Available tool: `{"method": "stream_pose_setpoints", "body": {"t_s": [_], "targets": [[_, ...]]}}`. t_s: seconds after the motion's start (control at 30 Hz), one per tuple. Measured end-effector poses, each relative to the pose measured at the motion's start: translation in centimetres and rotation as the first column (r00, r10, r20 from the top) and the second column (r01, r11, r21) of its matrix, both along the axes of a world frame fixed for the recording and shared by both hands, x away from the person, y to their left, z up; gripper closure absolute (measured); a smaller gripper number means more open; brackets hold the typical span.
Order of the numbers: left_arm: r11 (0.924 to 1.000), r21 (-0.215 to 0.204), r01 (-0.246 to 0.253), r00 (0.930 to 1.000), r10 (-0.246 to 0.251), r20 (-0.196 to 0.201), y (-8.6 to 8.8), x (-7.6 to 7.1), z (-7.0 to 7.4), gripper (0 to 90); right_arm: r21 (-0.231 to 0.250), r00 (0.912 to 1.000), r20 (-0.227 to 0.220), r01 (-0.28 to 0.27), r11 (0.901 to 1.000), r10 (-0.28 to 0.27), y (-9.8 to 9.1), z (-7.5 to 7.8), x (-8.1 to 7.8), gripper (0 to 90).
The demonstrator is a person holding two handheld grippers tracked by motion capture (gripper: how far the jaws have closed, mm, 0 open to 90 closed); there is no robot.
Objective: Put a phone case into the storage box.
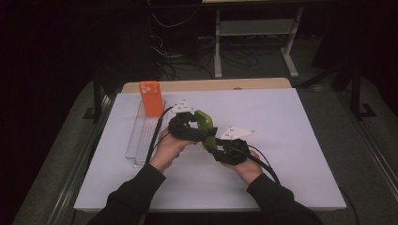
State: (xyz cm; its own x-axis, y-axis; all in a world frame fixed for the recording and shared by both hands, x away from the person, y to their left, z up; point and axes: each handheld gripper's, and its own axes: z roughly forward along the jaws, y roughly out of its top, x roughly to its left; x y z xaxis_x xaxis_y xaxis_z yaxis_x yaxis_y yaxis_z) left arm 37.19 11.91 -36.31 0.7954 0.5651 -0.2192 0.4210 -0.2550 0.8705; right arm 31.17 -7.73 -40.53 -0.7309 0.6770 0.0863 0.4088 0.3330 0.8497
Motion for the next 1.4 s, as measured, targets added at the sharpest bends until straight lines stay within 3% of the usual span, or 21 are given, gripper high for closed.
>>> {"method": "stream_pose_setpoints", "body": {"t_s": [0.27,0.5,0.57,0.7,0.93,1.07,1.17,1.3,1.4], "targets": [[0.9993,0.009,-0.036,0.9993,0.036,-0.003,0.9,0.8,0.4,14.1,-0.010,0.9993,-0.037,0.009,0.9999,-0.010,-2.2,0.4,0.3,28.6],[0.9966,0.041,-0.071,0.9970,0.069,0.035,1.8,1.7,2.4,14.1,-0.031,0.9971,-0.067,0.034,0.9990,-0.036,-4.8,0.1,0.3,11.9],[0.9953,0.034,-0.090,0.9952,0.089,0.041,2.3,2.0,3.1,14.1,-0.038,0.9977,-0.048,0.046,0.9982,-0.048,-5.7,-0.1,0.2,7.2],[0.9906,0.027,-0.134,0.9891,0.132,0.065,3.4,2.4,4.6,14.1,-0.061,0.9978,-0.051,0.040,0.9973,-0.043,-7.4,-0.6,-0.3,0.5],[0.9723,0.043,-0.230,0.9691,0.224,0.103,6.1,3.2,6.8,14.1,-0.080,0.9953,-0.071,0.061,0.9949,-0.066,-9.8,-1.3,-1.2,0.0],[0.9552,0.059,-0.290,0.9519,0.282,0.121,7.7,3.9,7.6,14.1,-0.079,0.9947,-0.072,0.068,0.9945,-0.074,-10.8,-1.6,-1.6,0.0],[0.9356,0.076,-0.345,0.9328,0.332,0.139,8.9,4.4,8.1,14.1,-0.078,0.9943,-0.072,0.073,0.9943,-0.079,-11.5,-1.8,-1.8,0.0],[0.9024,0.093,-0.421,0.9020,0.405,0.150,10.4,5.3,8.4,14.1,-0.078,0.9932,-0.074,0.084,0.9934,-0.090,-12.0,-2.0,-2.1,0.0],[0.8703,0.118,-0.478,0.8734,0.457,0.169,11.1,5.9,8.5,14.1,-0.081,0.9928,-0.072,0.090,0.9926,-0.096,-12.3,-2.1,-2.2,0.0]]}}
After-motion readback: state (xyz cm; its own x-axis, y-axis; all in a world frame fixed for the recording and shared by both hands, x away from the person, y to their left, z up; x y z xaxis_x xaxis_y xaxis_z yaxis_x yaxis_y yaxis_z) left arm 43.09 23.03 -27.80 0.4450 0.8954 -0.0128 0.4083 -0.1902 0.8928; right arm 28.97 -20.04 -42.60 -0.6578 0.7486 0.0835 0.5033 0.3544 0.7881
